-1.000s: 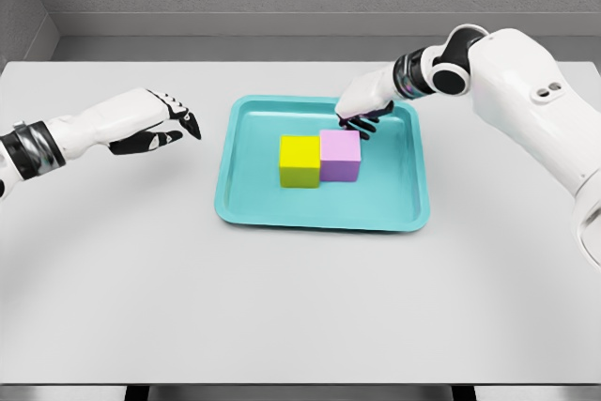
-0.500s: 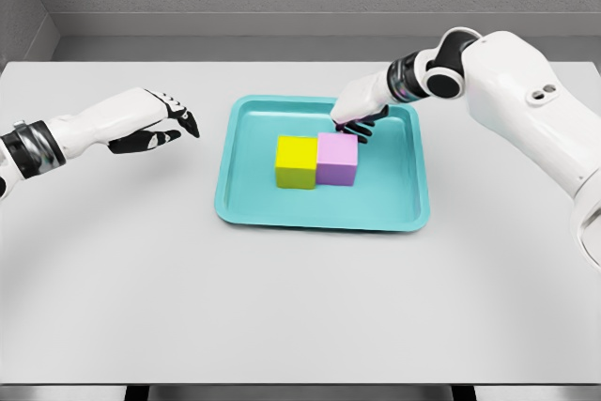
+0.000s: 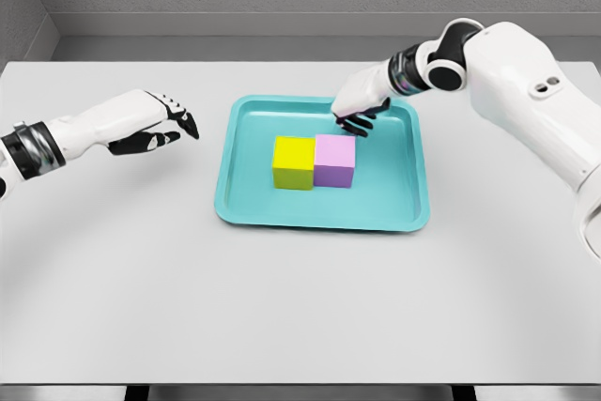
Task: Push two cubes
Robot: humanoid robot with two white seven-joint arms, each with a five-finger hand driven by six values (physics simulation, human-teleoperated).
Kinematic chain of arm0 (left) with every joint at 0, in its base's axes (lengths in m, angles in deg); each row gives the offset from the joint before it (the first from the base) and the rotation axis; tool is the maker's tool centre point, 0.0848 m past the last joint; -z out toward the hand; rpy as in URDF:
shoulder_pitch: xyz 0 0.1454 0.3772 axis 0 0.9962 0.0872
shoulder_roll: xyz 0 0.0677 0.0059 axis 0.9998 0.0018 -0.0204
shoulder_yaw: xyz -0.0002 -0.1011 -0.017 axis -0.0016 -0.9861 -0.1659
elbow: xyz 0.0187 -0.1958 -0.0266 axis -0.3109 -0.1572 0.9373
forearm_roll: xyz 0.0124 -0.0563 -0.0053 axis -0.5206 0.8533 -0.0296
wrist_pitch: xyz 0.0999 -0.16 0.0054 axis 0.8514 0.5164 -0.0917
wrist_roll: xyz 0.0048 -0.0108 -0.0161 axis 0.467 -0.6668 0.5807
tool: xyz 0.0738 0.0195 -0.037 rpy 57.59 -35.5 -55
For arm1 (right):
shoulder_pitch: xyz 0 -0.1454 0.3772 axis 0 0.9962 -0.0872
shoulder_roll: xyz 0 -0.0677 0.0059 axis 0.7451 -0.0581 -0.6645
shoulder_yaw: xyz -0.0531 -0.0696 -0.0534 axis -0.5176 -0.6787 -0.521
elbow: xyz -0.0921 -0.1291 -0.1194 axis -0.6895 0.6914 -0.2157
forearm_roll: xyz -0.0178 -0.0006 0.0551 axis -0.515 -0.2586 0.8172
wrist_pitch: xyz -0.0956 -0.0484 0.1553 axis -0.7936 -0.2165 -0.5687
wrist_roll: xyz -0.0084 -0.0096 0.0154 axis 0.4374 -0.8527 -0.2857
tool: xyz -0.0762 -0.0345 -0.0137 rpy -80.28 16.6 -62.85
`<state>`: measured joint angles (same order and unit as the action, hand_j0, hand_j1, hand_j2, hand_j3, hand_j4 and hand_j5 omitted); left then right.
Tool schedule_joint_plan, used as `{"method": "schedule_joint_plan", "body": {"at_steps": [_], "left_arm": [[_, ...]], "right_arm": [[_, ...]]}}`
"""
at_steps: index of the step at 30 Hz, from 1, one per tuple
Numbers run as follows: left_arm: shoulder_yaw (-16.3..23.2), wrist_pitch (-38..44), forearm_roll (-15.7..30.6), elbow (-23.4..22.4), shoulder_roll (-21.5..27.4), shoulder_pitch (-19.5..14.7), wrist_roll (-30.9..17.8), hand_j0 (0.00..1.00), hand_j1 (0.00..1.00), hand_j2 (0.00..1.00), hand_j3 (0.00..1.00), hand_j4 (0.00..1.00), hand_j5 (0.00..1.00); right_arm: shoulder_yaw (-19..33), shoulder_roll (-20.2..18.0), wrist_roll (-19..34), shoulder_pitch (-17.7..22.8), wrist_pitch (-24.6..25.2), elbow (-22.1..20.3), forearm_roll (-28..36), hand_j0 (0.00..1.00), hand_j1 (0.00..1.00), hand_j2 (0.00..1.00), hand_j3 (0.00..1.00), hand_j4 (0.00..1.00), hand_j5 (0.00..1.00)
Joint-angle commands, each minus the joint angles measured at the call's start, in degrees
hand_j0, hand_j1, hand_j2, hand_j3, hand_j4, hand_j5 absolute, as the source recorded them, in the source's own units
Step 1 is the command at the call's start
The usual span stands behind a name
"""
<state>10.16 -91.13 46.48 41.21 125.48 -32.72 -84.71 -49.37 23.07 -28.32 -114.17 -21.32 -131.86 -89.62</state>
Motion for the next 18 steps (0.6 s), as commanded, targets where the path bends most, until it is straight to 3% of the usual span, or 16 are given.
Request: {"method": "schedule_joint_plan", "body": {"at_steps": [1, 18], "left_arm": [[0.0, 0.1, 0.4, 0.0, 0.0, 0.0, 0.1, 0.50, 0.50, 0.50, 0.50, 0.50, 0.50], [-0.5, 0.1, 0.8, -1.0, 0.9, 0.0, 0.1, 0.50, 0.50, 0.50, 0.50, 0.50, 0.50]], "right_arm": [[0.1, 0.0, 0.0, -0.2, 0.1, 0.4, 0.1, 0.13, 0.13, 0.13, 0.13, 0.13, 0.13], [-1.8, 2.5, 0.0, -0.3, 0.1, -0.6, -1.6, 0.13, 0.13, 0.13, 0.13, 0.13, 0.13]]}}
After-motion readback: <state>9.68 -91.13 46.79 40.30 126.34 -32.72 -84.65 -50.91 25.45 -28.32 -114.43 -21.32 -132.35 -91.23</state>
